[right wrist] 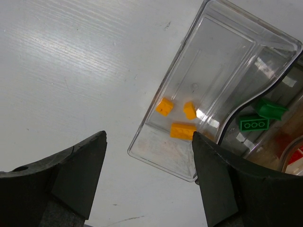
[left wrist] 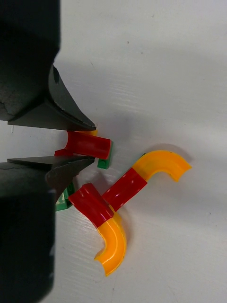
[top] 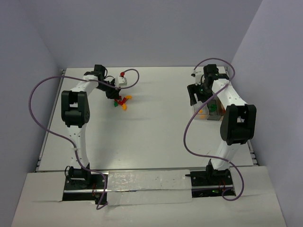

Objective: Sort the legos into containers by color

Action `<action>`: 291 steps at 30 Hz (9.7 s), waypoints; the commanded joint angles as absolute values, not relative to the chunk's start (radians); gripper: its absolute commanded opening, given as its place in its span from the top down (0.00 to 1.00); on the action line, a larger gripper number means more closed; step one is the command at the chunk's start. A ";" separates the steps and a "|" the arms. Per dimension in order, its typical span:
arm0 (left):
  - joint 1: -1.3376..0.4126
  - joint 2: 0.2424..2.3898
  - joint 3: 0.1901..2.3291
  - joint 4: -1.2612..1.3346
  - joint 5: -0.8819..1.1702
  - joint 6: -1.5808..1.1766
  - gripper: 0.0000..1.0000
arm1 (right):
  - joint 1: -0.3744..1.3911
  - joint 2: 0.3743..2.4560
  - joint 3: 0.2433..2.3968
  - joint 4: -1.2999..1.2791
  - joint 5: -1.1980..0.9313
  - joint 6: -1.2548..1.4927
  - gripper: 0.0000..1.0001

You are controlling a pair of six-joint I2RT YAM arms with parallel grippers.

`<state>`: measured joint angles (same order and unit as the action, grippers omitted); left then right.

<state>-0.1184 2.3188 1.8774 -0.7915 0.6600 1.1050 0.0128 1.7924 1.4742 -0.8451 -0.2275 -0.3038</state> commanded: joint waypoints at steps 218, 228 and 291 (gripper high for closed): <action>-0.369 1.745 1.209 0.432 0.848 -1.347 1.00 | 0.385 1.581 1.517 -0.612 -0.712 0.029 0.92; -0.340 1.726 1.306 0.152 0.737 -1.020 1.00 | 0.166 1.470 1.379 -0.745 -0.515 -0.215 0.94; -0.686 1.568 1.308 -0.181 0.372 0.123 1.00 | 0.241 1.826 1.447 -0.463 -1.278 0.358 0.47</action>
